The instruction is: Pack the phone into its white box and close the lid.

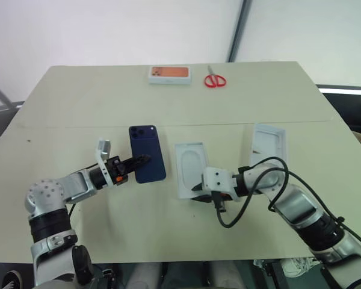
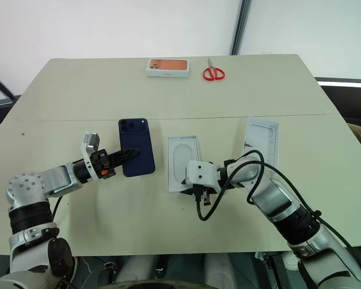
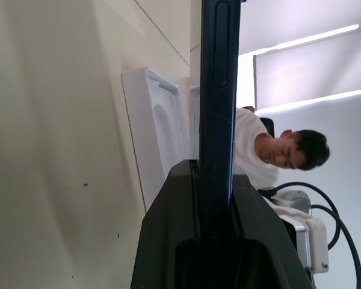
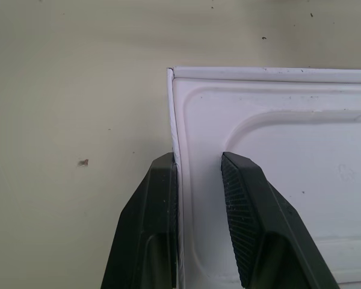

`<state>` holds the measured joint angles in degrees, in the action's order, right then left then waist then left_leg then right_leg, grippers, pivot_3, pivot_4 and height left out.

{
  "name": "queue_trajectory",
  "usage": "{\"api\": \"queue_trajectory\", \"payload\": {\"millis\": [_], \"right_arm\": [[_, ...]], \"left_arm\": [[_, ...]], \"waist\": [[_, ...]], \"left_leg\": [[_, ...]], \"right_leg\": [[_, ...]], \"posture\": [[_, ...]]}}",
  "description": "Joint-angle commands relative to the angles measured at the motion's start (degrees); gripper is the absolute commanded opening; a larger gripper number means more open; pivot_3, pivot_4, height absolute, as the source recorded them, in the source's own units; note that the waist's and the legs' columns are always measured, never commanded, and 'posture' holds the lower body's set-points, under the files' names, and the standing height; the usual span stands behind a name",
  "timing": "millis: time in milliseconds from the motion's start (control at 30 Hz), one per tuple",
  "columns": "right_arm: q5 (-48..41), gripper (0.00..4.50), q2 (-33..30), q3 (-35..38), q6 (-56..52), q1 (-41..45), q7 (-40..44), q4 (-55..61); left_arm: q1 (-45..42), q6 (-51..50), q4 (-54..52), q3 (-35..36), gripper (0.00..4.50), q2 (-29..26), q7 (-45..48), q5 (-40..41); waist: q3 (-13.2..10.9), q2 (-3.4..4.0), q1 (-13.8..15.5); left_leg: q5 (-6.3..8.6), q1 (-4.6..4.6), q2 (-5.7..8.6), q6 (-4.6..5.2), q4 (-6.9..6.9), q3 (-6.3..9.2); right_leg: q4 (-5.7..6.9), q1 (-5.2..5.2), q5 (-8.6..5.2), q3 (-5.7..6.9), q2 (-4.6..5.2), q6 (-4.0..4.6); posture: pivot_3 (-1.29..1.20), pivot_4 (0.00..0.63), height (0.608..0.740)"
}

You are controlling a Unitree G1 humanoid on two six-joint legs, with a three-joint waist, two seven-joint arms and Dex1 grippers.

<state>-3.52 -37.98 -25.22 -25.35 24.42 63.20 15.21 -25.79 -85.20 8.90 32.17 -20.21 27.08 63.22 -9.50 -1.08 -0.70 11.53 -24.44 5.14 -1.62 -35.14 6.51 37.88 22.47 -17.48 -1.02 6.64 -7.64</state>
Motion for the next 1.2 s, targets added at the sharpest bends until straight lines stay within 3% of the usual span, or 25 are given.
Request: {"api": "queue_trajectory", "payload": {"millis": [33,367,500,600,733,767,1033,1200], "right_arm": [[-0.59,1.09,2.19,-1.25,-0.46,-0.08,-0.27,2.09],[2.79,1.09,7.85,-4.36,-2.4,3.31,-2.87,-1.63],[0.1,1.09,11.81,-2.8,-7.7,4.97,-3.89,-2.47],[0.33,2.04,11.72,-2.49,-8.23,5.11,-4.05,-2.34],[-1.52,4.13,10.15,-1.44,-8.54,4.64,-2.62,0.64],[-2.37,4.47,9.43,-0.79,-8.74,4.57,-1.96,2.04],[-9.28,4.47,3.47,8.95,-12.09,4.42,-1.2,6.42],[-12.17,4.47,0.01,17.02,-4.74,-1.72,-0.77,3.82]], "left_arm": [[-1.37,-0.48,-1.66,1.18,0.0,-0.04,-0.03,3.49],[-3.59,-0.65,0.21,2.48,0.0,-0.12,-2.48,6.73],[-2.13,-0.76,-1.39,1.93,0.0,1.12,-3.5,7.84],[-1.05,-0.76,-2.41,1.23,0.0,1.57,-4.01,8.5],[-0.35,-0.49,-2.87,0.26,0.0,1.63,-4.07,8.87],[-0.34,-0.56,-2.79,0.01,0.0,1.59,-3.97,8.92],[-2.01,0.25,-0.9,-5.76,0.0,-1.13,0.78,6.04],[-4.89,2.13,4.66,-12.39,0.0,-3.55,7.33,1.53]], "waist": [[0.0,0.0,-0.07],[0.0,0.0,-0.1],[0.0,0.0,-0.2],[-0.01,-0.02,-0.07],[-0.01,-0.02,0.02],[-0.01,-0.02,0.05],[-0.02,-0.03,0.05],[-0.04,-0.06,0.23]], "left_leg": [[0.0,0.0,0.0,0.0,0.0,0.0],[-0.01,0.0,-0.01,-0.01,0.0,0.0],[-0.01,0.01,-0.02,-0.01,-0.01,0.01],[-0.01,0.0,-0.02,-0.02,0.0,0.01],[-0.01,0.0,0.02,-0.01,-0.03,0.01],[0.0,0.0,0.02,0.0,-0.03,0.01],[0.0,-0.02,0.03,0.0,-0.02,0.0],[0.01,-0.01,0.05,0.02,-0.02,0.0]], "right_leg": [[0.0,0.0,0.0,0.0,-0.01,0.0],[0.02,0.03,0.0,-0.01,-0.03,0.0],[0.04,0.02,0.0,-0.01,-0.04,0.0],[0.03,0.04,0.0,-0.03,-0.04,0.0],[0.03,0.02,0.0,-0.02,-0.01,0.0],[0.04,0.02,0.0,-0.02,-0.01,0.0],[0.03,0.02,0.0,-0.01,0.0,0.0],[-0.01,-0.04,0.0,0.02,0.04,0.0]], "posture": [[0.0,0.15,0.74],[0.0,0.15,0.74],[0.0,0.15,0.74],[0.0,0.15,0.74],[0.0,0.15,0.74],[0.0,0.15,0.74],[0.0,0.15,0.74],[0.0,0.15,0.74]]}}
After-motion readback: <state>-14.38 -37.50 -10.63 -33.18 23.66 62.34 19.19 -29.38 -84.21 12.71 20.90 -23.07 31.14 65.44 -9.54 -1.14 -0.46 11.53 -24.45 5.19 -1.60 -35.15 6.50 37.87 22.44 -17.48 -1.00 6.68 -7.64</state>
